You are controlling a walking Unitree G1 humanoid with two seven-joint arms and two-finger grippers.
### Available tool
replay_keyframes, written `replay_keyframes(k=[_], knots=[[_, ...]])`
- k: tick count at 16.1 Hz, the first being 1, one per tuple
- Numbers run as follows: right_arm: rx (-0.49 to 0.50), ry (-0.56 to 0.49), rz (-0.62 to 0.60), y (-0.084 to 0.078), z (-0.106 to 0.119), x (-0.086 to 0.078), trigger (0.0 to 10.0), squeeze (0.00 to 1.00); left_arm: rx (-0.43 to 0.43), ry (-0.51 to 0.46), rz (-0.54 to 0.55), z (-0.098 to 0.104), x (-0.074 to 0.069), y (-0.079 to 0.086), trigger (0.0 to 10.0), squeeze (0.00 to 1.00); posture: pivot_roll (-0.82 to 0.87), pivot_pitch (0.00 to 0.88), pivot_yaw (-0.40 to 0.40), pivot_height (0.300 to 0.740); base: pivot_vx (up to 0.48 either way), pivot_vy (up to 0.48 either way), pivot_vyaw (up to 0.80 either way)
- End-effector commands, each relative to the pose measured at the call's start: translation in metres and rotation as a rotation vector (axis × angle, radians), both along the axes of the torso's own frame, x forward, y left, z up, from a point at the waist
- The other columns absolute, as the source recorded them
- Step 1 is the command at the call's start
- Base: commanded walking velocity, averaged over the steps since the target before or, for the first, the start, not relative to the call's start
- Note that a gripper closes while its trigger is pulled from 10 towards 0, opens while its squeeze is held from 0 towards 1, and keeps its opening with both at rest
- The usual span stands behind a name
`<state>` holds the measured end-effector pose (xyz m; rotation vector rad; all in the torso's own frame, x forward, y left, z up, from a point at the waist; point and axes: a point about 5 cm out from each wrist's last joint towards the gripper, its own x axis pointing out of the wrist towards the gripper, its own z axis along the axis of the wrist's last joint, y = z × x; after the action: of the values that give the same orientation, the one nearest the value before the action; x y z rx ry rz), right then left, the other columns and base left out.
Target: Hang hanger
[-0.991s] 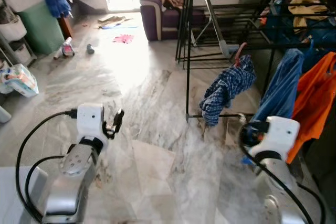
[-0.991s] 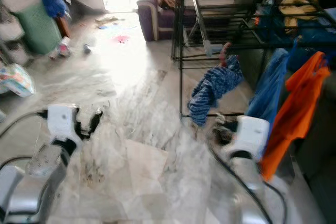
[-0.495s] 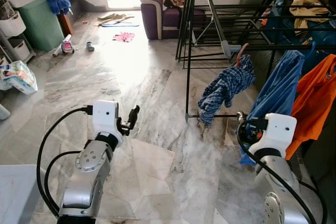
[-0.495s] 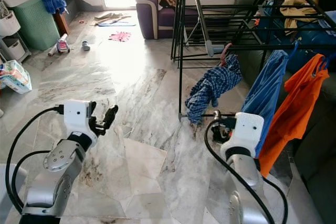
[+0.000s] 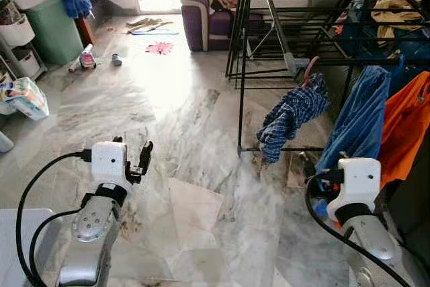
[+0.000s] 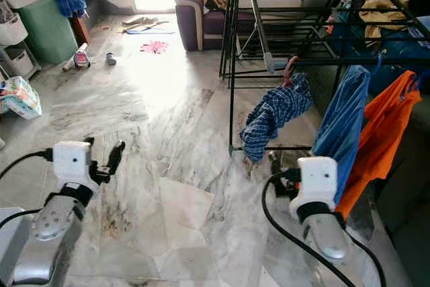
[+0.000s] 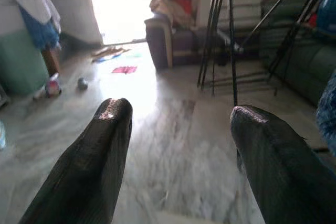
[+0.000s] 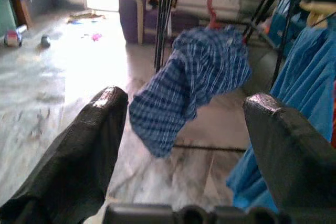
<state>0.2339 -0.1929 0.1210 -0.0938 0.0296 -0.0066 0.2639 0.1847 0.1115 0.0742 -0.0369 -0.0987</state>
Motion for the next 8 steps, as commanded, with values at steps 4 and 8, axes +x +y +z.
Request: replay_keyframes(k=[4,8], knots=[[0.019,-0.03,-0.093,-0.003,-0.003,-0.011,10.0,0.0,0.045,-0.031,-0.009,-0.004,-0.008,0.004,10.0,0.0,-0.1,0.0,0.012,0.74,0.0,0.0,0.0],[0.066,-0.019,-0.096,0.002,-0.008,-0.01,10.0,0.0,0.029,-0.012,-0.061,-0.006,-0.007,-0.003,10.0,0.0,-0.1,0.0,0.016,0.74,0.0,0.0,0.0]])
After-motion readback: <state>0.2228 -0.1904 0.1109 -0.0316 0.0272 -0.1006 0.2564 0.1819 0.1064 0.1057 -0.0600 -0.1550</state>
